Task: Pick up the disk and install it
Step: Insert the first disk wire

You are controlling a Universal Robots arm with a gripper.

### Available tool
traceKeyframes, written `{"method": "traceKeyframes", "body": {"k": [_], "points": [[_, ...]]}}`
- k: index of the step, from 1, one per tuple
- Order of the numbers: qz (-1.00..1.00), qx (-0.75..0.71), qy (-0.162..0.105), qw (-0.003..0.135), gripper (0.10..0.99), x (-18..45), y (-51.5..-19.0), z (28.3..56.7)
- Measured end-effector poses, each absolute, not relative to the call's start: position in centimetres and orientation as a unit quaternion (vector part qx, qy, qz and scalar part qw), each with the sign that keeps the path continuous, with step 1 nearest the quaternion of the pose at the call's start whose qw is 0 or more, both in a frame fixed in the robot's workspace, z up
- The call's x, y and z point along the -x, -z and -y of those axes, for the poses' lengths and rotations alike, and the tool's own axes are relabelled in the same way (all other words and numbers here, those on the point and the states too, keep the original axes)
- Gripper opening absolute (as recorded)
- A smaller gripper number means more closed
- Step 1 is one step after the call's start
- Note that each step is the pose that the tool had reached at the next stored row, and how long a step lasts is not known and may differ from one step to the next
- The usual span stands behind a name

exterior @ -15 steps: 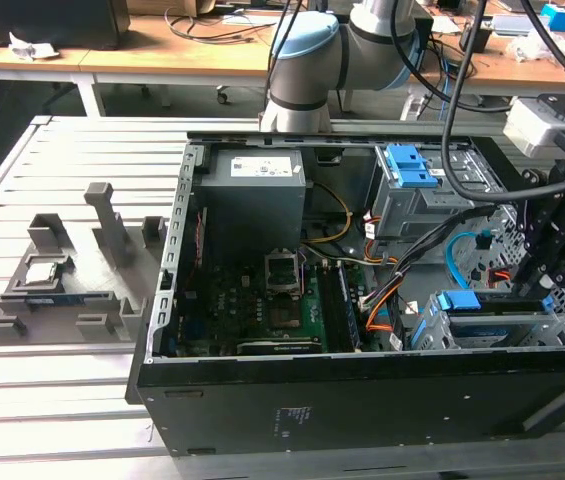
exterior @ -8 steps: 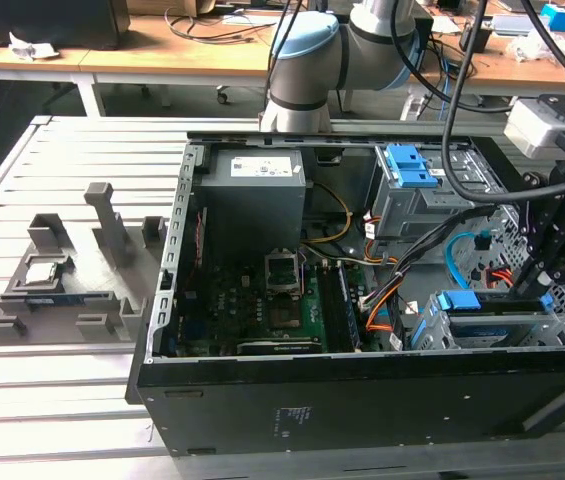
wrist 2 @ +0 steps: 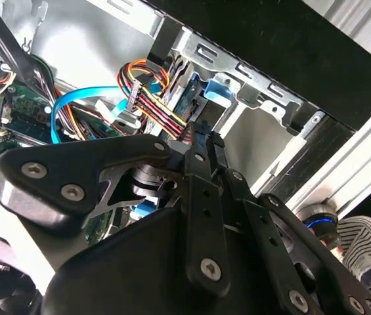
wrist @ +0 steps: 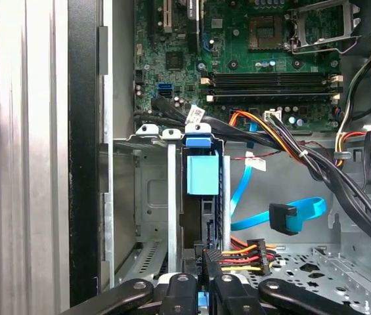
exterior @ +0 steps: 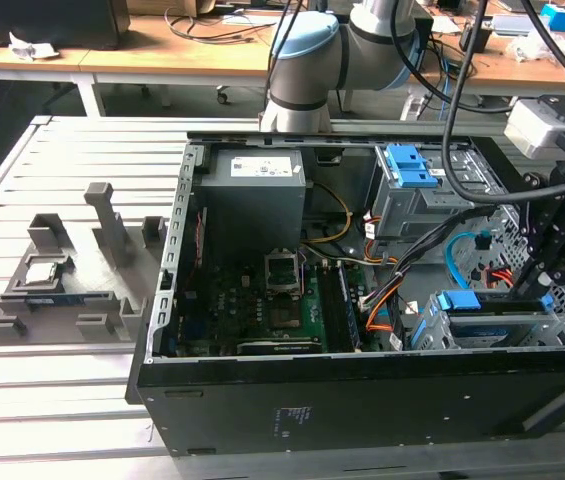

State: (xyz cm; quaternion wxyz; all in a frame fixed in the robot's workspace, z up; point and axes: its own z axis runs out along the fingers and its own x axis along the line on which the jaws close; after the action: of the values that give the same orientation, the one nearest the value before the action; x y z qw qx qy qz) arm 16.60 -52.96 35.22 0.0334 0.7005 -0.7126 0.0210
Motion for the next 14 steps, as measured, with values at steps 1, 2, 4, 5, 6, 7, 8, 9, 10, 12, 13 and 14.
{"method": "traceKeyframes", "body": {"k": [1,2,4,5,6,7,8,9,10,12,13,14], "points": [[0.713,-0.7,-0.021,0.033,0.161,-16.6,-35.19,52.66],[0.713,-0.7,-0.021,0.033,0.161,-16.6,-35.17,52.46],[0.714,-0.699,-0.021,0.034,0.161,-16.66,-35.06,52.15],[0.72,-0.693,-0.021,0.034,0.161,-16.77,-34.96,52.14],[0.725,-0.687,-0.021,0.034,0.161,-16.88,-34.89,52.13],[0.726,-0.687,-0.021,0.034,0.161,-16.93,-34.87,52.14],[0.726,-0.686,-0.021,0.035,0.161,-17.0,-34.84,52.15],[0.726,-0.686,-0.022,0.035,0.161,-17.04,-34.73,52.16],[0.726,-0.686,-0.022,0.035,0.161,-17.04,-34.66,52.16],[0.726,-0.686,-0.022,0.035,0.161,-17.05,-34.53,52.17],[0.726,-0.686,-0.022,0.035,0.161,-17.05,-34.5,52.19],[0.726,-0.686,-0.022,0.035,0.161,-17.06,-34.45,52.21]]}}
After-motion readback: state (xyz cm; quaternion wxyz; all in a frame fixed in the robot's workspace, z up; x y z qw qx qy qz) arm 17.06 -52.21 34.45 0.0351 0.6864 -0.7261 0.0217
